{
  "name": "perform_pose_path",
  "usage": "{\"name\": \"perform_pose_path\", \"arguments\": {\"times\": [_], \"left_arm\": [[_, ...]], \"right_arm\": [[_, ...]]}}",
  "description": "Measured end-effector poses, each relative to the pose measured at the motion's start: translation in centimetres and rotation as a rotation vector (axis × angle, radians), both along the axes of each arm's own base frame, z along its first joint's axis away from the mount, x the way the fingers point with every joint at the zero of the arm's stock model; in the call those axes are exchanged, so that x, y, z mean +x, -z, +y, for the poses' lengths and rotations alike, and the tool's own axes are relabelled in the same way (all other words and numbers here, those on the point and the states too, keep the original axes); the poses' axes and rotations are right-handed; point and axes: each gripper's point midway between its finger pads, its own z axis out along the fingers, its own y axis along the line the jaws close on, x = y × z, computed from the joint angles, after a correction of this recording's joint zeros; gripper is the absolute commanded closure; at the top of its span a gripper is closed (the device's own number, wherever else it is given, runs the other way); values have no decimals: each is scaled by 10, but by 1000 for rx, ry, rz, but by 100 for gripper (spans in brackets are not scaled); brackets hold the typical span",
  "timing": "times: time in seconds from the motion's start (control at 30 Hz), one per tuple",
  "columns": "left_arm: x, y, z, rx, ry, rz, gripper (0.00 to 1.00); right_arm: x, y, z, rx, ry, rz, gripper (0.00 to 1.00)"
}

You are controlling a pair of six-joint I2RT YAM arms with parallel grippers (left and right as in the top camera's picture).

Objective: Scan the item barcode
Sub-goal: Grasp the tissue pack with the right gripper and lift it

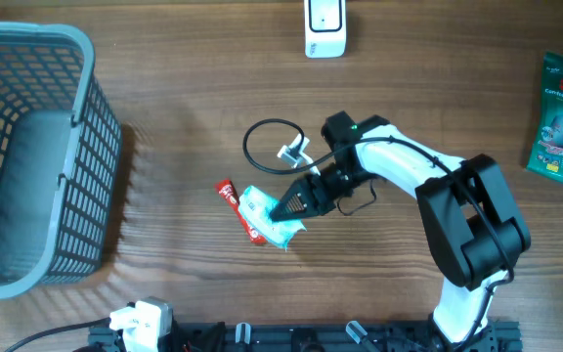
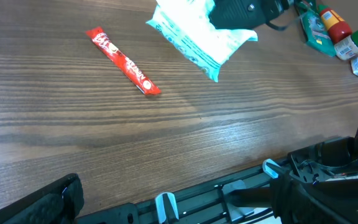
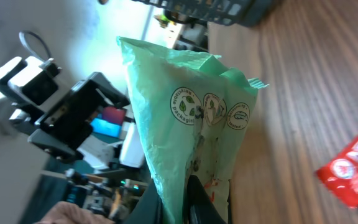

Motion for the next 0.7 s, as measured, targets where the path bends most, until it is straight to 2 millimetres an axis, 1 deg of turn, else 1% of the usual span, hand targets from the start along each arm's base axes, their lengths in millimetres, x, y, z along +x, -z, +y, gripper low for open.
{"name": "perform_pose_path", "arguments": {"times": [0.13,0.2,0.4,0.47,0.7], "left_arm": [[0,0,0,0,0,0,0],[0,0,0,0,0,1,0],[0,0,0,0,0,0,0],[0,0,0,0,0,0,0],[0,0,0,0,0,0,0]], "right_arm": [[-8,-1,-3,31,15,65,95],[-15,-1,-5,24,16,115,95],[-39,-3,4,-3,-45,173,95],[-42,-3,5,-9,-51,183,96],[-43,-4,4,-17,-51,197,96]]}}
